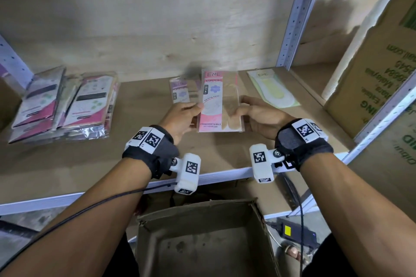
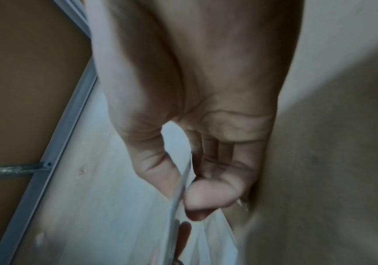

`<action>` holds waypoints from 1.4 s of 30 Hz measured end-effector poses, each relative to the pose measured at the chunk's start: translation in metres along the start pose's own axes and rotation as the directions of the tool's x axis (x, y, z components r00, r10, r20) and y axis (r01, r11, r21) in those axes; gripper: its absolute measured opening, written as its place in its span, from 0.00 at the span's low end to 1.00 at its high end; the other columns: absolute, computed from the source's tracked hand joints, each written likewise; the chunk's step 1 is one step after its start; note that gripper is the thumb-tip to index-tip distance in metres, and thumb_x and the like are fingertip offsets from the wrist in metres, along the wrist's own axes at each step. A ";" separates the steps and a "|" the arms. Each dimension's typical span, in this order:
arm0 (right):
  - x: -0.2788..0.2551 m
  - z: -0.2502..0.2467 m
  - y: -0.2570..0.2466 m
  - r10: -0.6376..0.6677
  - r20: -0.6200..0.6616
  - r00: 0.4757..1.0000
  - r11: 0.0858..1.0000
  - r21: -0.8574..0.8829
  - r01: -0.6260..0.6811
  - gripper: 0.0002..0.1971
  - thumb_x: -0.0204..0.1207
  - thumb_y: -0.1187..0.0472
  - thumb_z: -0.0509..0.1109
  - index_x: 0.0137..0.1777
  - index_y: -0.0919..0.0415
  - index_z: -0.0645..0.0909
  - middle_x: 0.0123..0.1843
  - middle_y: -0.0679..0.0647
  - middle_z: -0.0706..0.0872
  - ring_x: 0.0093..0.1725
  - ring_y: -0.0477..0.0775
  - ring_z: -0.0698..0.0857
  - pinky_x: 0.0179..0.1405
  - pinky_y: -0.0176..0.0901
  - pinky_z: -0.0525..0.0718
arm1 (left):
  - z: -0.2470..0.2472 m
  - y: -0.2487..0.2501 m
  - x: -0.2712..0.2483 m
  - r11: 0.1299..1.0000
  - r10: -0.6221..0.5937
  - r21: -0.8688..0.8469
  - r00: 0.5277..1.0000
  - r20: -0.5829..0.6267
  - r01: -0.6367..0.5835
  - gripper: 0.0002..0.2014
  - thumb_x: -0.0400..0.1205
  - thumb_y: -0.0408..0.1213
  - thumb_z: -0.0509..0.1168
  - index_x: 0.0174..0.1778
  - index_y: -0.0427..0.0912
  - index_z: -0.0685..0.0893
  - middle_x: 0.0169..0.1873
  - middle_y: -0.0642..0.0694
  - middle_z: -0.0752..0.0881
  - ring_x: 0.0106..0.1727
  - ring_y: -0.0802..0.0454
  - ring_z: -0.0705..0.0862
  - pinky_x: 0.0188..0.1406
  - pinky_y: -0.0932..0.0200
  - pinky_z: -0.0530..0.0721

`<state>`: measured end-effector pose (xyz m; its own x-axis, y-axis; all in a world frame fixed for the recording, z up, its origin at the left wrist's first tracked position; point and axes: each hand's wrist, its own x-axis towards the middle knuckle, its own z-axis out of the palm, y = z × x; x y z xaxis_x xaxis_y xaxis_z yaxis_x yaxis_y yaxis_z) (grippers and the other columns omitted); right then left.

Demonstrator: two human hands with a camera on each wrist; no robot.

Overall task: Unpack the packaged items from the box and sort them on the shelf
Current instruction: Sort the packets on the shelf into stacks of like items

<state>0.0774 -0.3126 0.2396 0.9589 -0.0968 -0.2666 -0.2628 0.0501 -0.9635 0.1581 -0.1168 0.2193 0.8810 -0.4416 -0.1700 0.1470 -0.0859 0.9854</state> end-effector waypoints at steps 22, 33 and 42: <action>0.046 -0.044 -0.008 -0.130 -0.444 0.887 0.882 -0.461 -0.101 0.16 0.67 0.71 0.78 0.54 0.58 0.89 0.50 0.53 0.89 0.56 0.54 0.88 0.55 0.43 0.86 | 0.041 0.020 0.050 0.964 0.033 0.265 0.999 -0.016 -0.028 0.20 0.77 0.22 0.74 0.66 0.29 0.84 0.58 0.35 0.90 0.42 0.54 0.89 0.38 0.70 0.88; 0.044 -0.048 -0.006 -0.093 -0.386 0.918 0.827 -0.543 -0.145 0.15 0.73 0.68 0.76 0.60 0.59 0.88 0.62 0.56 0.88 0.62 0.54 0.84 0.55 0.39 0.78 | 0.058 0.019 0.057 0.946 -0.102 0.307 0.994 -0.028 0.106 0.24 0.78 0.17 0.71 0.71 0.25 0.78 0.66 0.31 0.84 0.64 0.37 0.87 0.66 0.45 0.85; 0.045 -0.049 -0.006 -0.128 -0.369 0.920 0.780 -0.610 -0.136 0.17 0.75 0.65 0.76 0.65 0.57 0.87 0.66 0.55 0.87 0.55 0.49 0.81 0.53 0.37 0.75 | 0.060 0.020 0.058 0.962 -0.159 0.219 0.986 -0.044 0.165 0.26 0.78 0.15 0.70 0.73 0.26 0.76 0.67 0.29 0.83 0.64 0.34 0.86 0.63 0.43 0.87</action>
<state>0.1165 -0.3663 0.2321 0.8770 -0.4625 -0.1299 -0.4005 -0.5545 -0.7295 0.1853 -0.1981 0.2283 0.8652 -0.3827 -0.3240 0.1880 -0.3513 0.9172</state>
